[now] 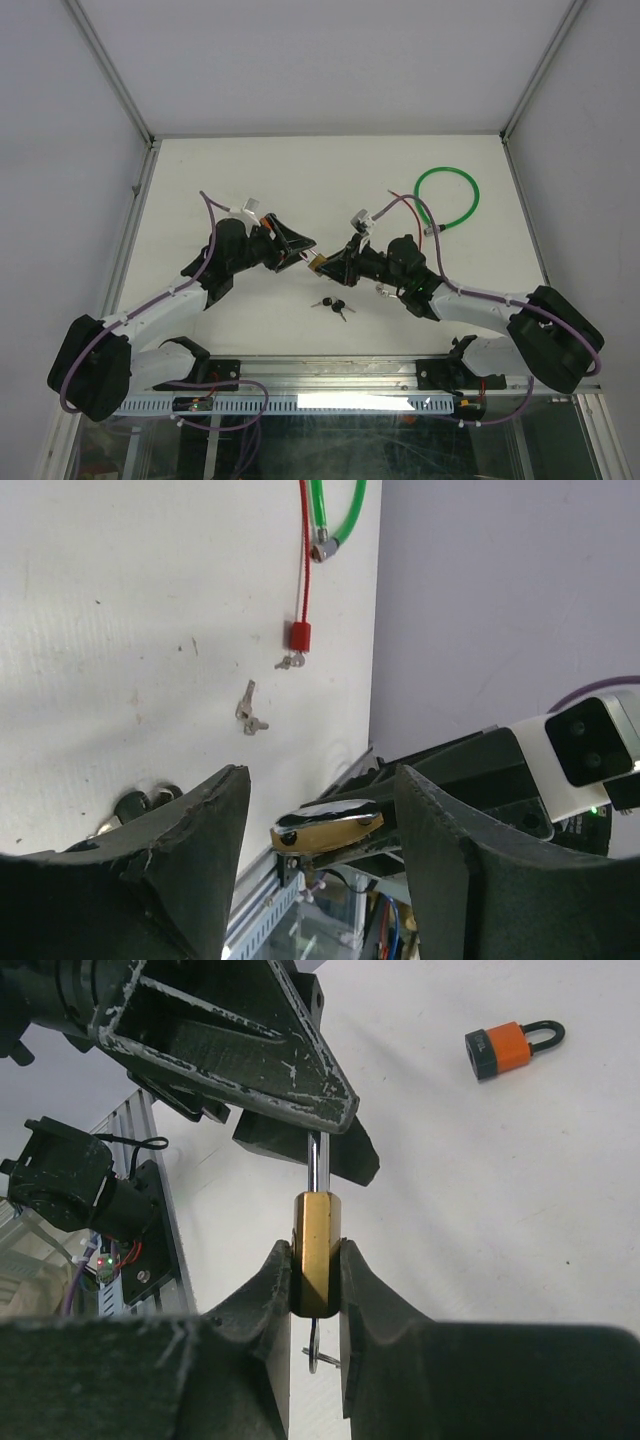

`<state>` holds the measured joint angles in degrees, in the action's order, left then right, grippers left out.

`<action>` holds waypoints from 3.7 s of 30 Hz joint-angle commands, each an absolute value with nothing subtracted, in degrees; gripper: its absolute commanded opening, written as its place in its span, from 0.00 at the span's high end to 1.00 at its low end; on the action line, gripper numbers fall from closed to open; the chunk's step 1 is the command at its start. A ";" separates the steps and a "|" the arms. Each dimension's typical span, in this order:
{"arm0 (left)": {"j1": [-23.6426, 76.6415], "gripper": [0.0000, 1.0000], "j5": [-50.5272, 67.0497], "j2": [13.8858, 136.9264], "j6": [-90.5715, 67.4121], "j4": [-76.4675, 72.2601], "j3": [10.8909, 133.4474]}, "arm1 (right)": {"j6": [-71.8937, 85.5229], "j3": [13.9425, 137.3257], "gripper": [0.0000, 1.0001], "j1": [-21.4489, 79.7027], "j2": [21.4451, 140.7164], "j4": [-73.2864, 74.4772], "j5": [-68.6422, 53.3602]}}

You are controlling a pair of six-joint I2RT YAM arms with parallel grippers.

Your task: Unlock with the key

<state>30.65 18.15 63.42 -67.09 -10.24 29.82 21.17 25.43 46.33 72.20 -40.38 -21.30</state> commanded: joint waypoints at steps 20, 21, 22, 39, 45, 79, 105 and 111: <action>30.47 0.40 31.77 70.64 -68.46 -23.79 35.96 | 18.98 31.52 1.00 46.03 74.79 -37.80 -24.41; 30.47 0.40 32.72 71.03 -68.51 -25.53 36.26 | 18.45 32.27 1.00 46.05 74.98 -36.40 -25.24; 30.49 0.40 33.87 71.64 -68.59 -27.08 36.68 | 18.12 33.01 1.00 46.05 75.41 -34.98 -25.72; 28.44 0.36 27.93 67.93 -52.95 -21.75 39.44 | 18.18 33.08 1.00 37.91 74.58 -22.78 -29.97; 27.21 0.32 18.14 67.27 -46.42 -3.50 44.08 | 16.46 32.58 1.00 33.68 72.95 -17.06 -27.76; 23.10 0.03 -23.14 56.61 -19.63 35.06 58.03 | 19.73 44.66 0.30 23.77 79.62 11.39 -9.56; 13.36 0.01 -4.72 58.36 -17.75 34.23 54.75 | 19.12 54.71 0.23 48.78 83.65 26.33 0.02; 13.36 0.01 -2.55 60.23 -16.79 34.28 54.36 | 14.11 60.33 0.31 56.13 93.23 30.13 0.25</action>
